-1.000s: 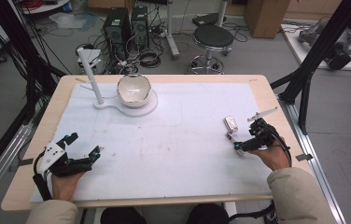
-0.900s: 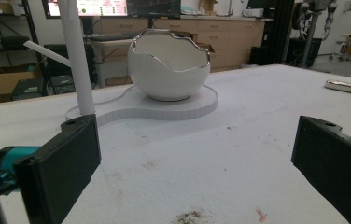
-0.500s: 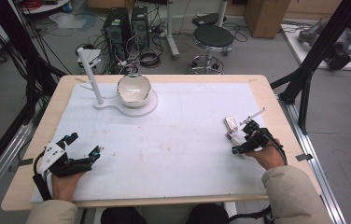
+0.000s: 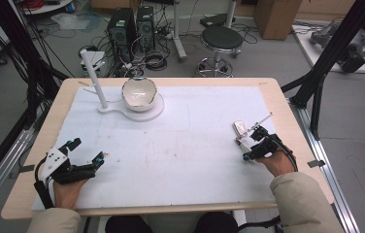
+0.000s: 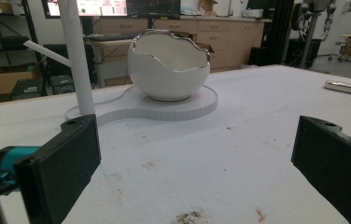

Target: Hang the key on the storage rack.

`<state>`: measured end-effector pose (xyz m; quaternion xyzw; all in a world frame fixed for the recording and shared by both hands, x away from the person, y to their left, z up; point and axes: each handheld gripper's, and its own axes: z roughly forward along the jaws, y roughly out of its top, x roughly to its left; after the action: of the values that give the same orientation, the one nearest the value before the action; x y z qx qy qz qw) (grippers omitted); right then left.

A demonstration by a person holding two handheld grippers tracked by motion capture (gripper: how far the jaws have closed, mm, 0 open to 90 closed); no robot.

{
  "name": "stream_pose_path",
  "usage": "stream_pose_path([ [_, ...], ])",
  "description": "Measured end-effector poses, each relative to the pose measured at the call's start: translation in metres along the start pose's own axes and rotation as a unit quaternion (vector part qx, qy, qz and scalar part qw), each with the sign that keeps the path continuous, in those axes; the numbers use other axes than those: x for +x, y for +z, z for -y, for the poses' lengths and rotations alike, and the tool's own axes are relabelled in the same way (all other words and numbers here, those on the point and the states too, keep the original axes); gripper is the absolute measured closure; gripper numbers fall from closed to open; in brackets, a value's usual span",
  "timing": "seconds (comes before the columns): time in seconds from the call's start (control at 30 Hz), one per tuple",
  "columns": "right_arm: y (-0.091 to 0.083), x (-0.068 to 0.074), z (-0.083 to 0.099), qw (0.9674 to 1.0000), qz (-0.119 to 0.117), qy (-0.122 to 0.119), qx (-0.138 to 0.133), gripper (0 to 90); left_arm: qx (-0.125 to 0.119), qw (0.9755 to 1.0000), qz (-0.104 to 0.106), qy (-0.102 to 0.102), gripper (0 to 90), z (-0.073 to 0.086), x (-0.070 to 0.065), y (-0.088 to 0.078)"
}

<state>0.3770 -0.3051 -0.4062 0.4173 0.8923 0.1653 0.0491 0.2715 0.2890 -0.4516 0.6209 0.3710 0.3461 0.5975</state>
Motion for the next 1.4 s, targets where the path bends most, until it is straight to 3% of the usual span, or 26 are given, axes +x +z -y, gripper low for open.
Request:
stream_pose_path([
  [0.17,-0.001,0.0,0.001,0.9999,0.009,0.0,0.006,54.7,0.0,1.0,0.0,0.0,1.7,0.0,0.0,0.0],
  [0.33,0.001,0.001,0.001,1.0,0.002,-0.003,0.009,60.3,0.0,1.0,0.0,0.0,1.7,0.0,0.0,0.0],
  [0.57,0.001,-0.001,0.001,0.9998,0.0,0.011,0.018,77.4,0.0,1.0,0.0,0.001,1.7,0.0,0.0,0.0],
  [0.63,0.001,0.002,-0.002,0.9993,0.01,0.015,0.033,85.2,0.0,1.0,0.0,0.002,1.7,0.0,0.0,0.0],
  [0.83,0.002,0.003,-0.006,0.9987,0.019,0.017,0.045,87.2,-0.002,1.0,0.001,0.002,1.7,0.0,0.0,0.0],
  [1.17,-0.002,0.007,-0.006,0.9998,0.014,-0.007,0.016,87.4,-0.006,0.9999,0.004,-0.008,1.7,0.0,0.002,-0.001],
  [1.3,-0.007,0.014,-0.008,0.9992,0.015,-0.036,-0.001,87.4,-0.017,0.9994,0.021,-0.02,1.7,0.0,0.005,-0.004],
  [1.4,-0.013,0.022,-0.011,0.9977,0.002,-0.065,-0.019,87.4,-0.003,0.9995,0.025,-0.016,1.7,-0.001,0.009,-0.006],
])
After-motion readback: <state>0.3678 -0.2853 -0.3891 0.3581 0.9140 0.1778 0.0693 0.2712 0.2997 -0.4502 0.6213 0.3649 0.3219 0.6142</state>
